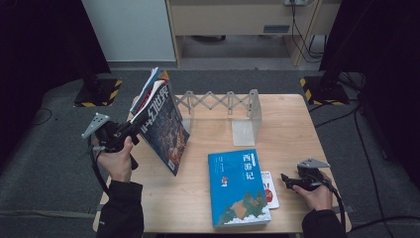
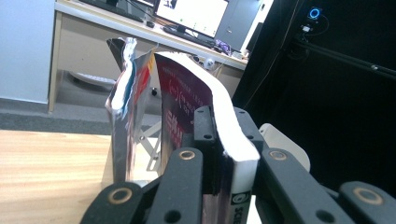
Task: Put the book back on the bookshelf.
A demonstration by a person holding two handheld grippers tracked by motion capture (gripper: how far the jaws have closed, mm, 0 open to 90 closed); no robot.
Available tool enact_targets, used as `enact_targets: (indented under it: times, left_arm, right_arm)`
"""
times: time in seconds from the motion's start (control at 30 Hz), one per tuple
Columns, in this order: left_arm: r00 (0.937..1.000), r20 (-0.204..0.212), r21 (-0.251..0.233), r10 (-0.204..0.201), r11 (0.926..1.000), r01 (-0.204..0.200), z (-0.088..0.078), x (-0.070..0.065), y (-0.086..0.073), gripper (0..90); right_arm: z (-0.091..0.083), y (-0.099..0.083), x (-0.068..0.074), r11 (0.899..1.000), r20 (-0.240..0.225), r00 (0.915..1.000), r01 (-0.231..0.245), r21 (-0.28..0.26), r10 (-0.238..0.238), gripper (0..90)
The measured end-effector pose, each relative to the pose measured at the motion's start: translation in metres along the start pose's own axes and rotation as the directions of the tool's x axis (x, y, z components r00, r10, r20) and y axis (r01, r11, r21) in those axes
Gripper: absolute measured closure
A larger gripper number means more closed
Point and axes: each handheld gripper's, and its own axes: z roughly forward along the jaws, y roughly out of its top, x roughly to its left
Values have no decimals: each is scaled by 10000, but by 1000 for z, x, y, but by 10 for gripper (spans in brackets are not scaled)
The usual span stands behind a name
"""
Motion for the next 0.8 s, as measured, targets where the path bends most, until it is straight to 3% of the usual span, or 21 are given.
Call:
enact_targets:
  times: [0.27,0.6,0.8]
  left_arm:
    - [9990,-366,-253,267,9993,-276,25,-2,2,824]
    - [9897,-1034,-73,985,9950,-998,58,-11,-5,824]
    - [9846,-1318,-27,1152,9932,-1166,76,-11,-8,824]
  right_arm:
    - [3,-3,-1,9999,21,10000,-5,156,4,222]
    - [6,-4,-1,9999,6,9999,102,53,-102,163]
    - [7,-4,0,9999,-8,10000,99,42,-99,150]
